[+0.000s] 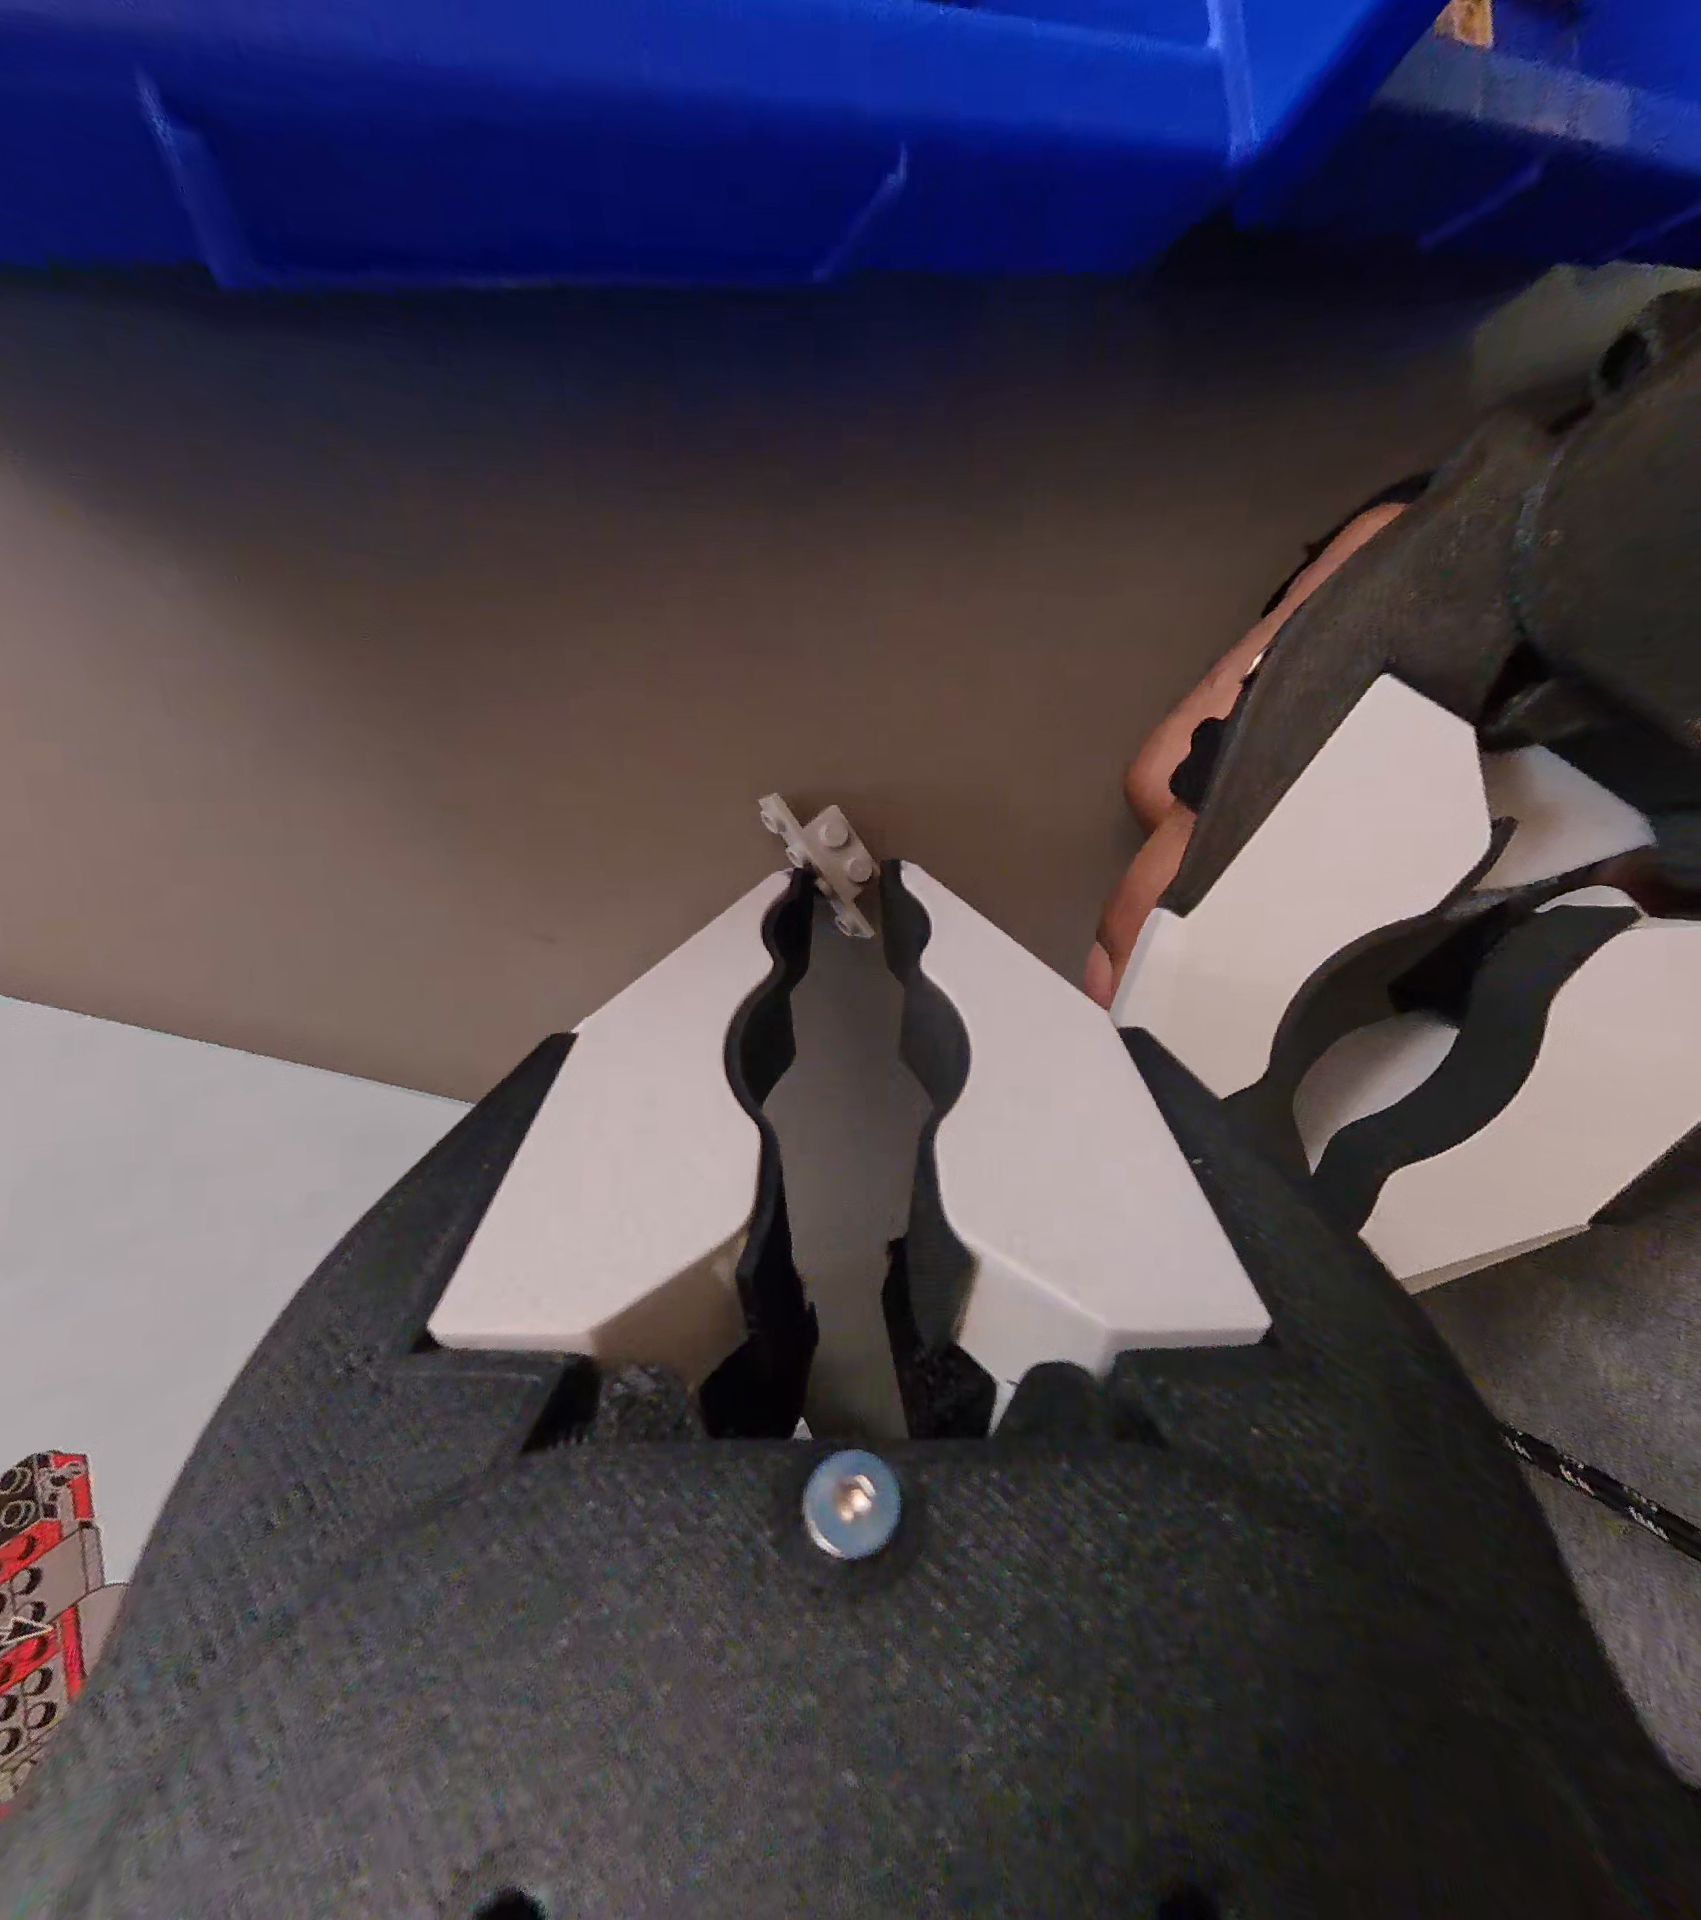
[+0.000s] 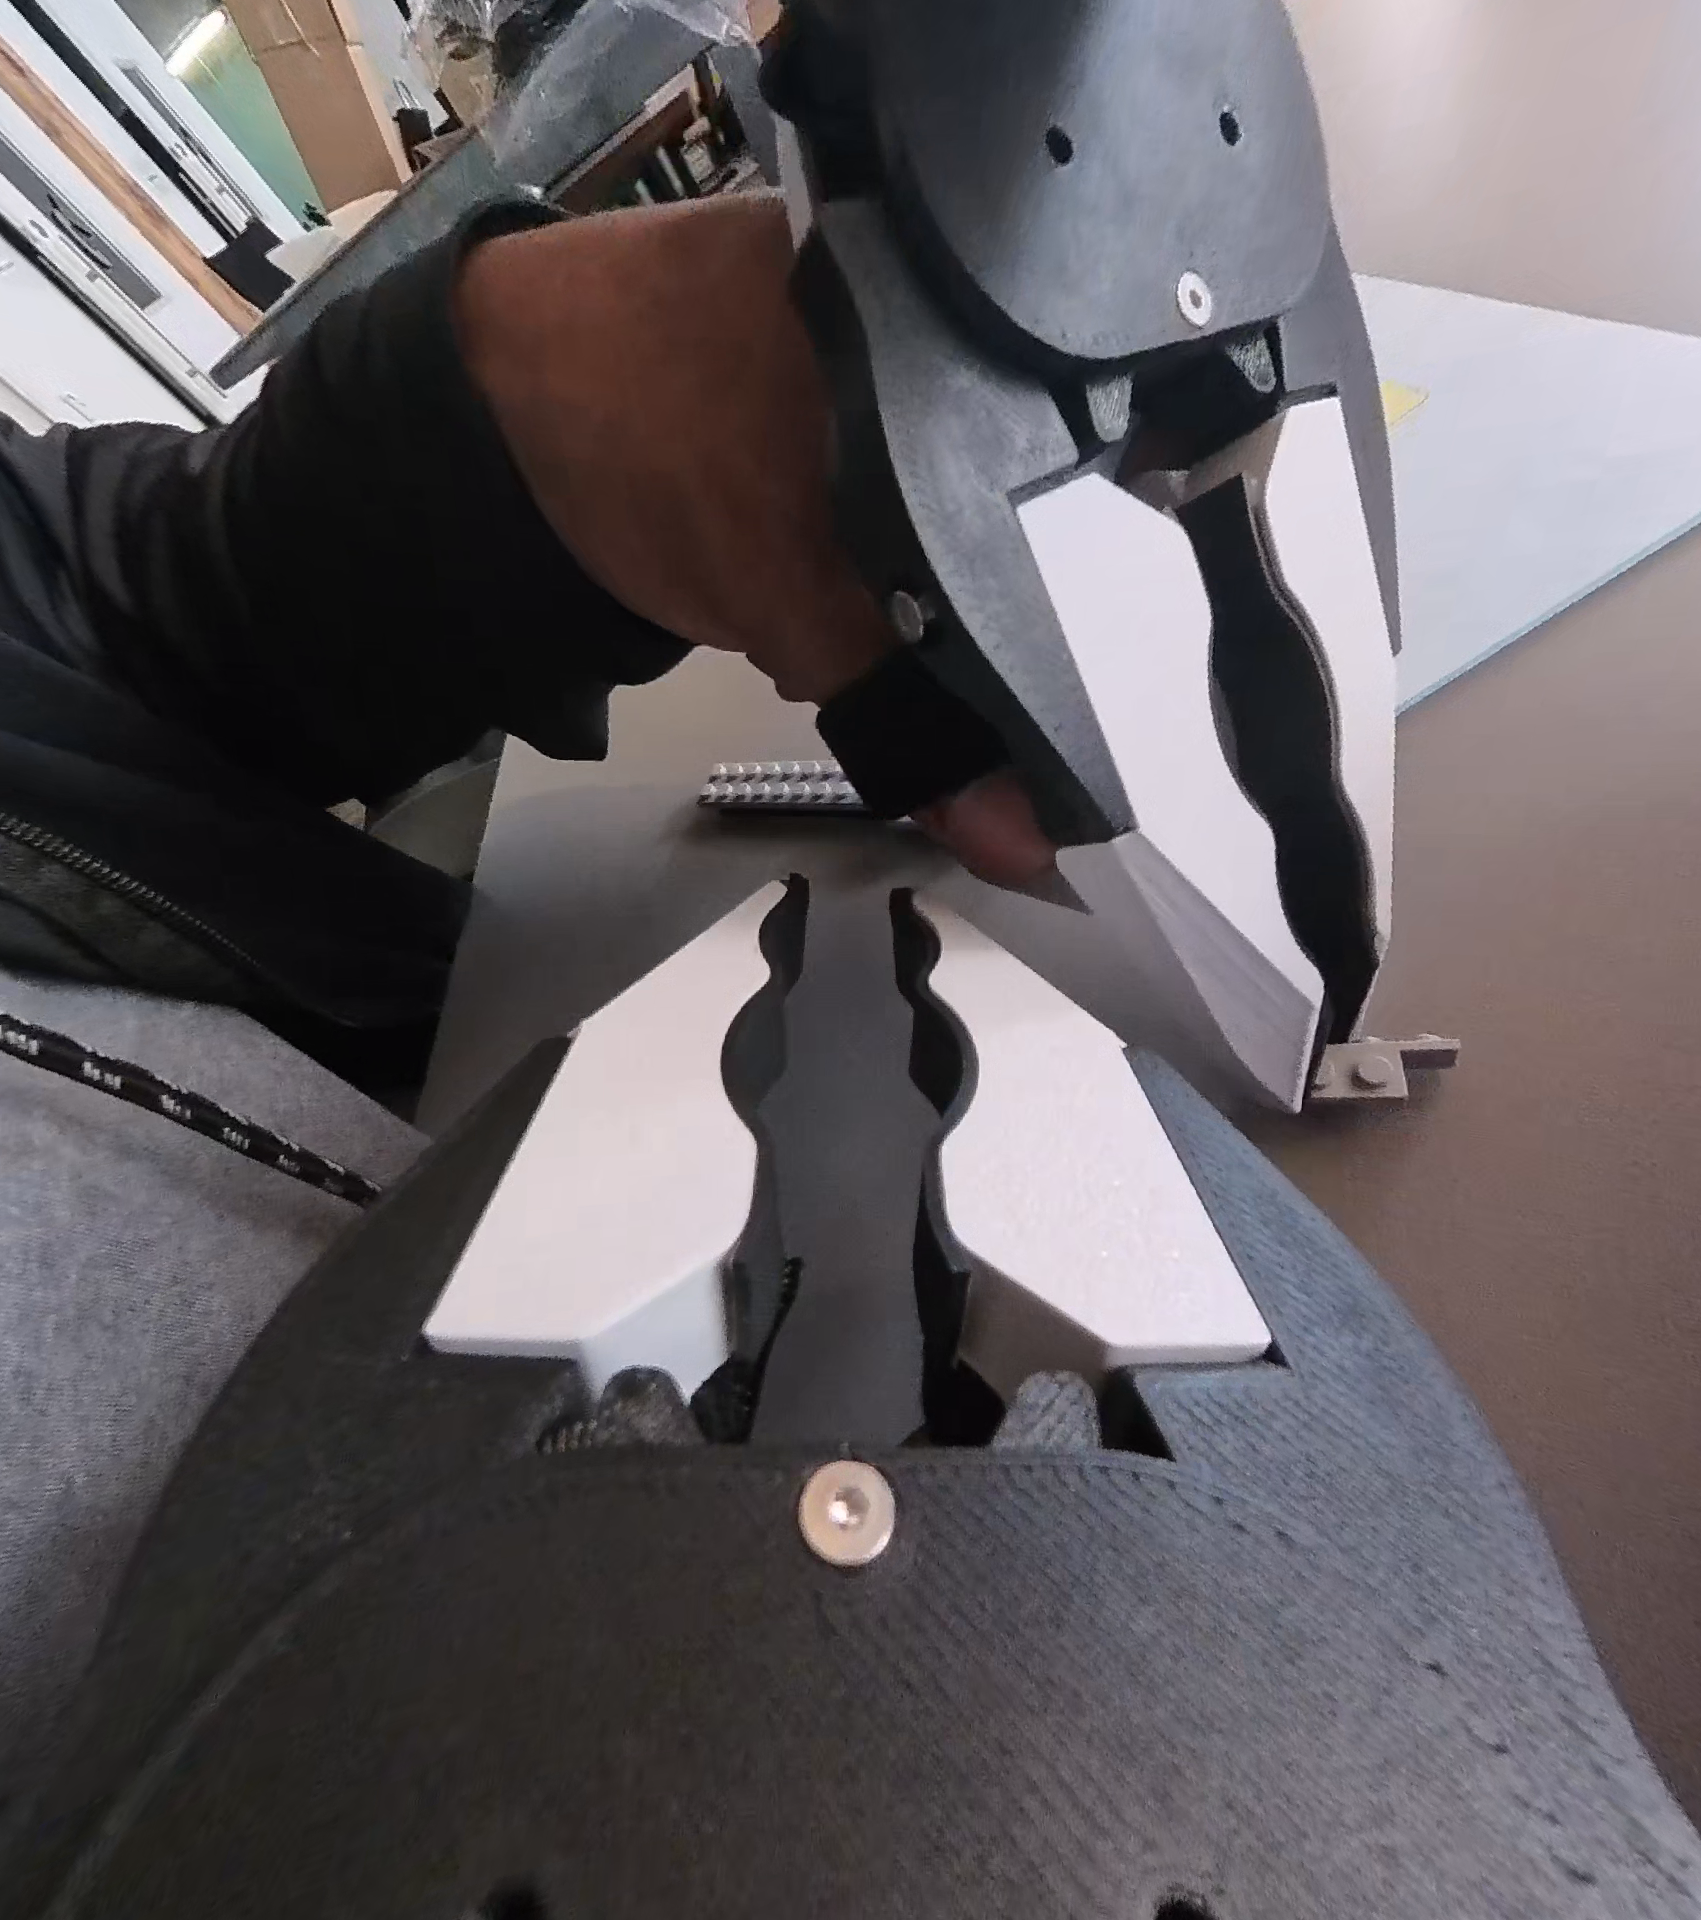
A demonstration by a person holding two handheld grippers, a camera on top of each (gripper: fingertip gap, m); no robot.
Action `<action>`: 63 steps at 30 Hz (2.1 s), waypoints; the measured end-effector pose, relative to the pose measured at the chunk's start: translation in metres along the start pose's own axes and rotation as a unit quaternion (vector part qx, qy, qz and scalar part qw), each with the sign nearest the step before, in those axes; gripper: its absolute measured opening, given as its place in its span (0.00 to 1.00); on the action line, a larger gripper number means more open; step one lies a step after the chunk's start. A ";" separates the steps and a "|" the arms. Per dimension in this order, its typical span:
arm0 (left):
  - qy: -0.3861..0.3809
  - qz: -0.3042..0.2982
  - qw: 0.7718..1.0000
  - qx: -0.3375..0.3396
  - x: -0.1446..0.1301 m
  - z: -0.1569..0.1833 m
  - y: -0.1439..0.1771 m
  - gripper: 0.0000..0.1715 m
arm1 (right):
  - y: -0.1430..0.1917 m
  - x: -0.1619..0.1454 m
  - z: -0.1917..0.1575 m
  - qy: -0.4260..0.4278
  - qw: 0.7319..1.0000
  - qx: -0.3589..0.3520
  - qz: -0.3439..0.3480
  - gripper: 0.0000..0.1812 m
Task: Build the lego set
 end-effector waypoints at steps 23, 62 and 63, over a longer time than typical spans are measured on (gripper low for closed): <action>-0.005 -0.003 1.000 0.002 -0.001 0.002 0.003 0.11 | -0.001 0.000 0.000 0.000 1.000 0.005 -0.008 0.10; -0.586 -0.146 0.786 0.135 0.240 0.159 -0.112 0.11 | -0.020 -0.019 -0.032 0.139 0.982 -0.014 -0.126 0.11; -0.599 -0.156 0.772 0.147 0.241 0.159 -0.117 0.11 | -0.021 -0.019 -0.032 0.141 0.981 -0.015 -0.130 0.11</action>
Point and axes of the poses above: each gripper's, where its closed fingertips meet, y back along the fingers, x out of its top, z = x × y across the jaws, the point moved 9 cm from there along y, back along the fingers, and after that the axes turned 13 degrees about x, right-handed, at the moved point
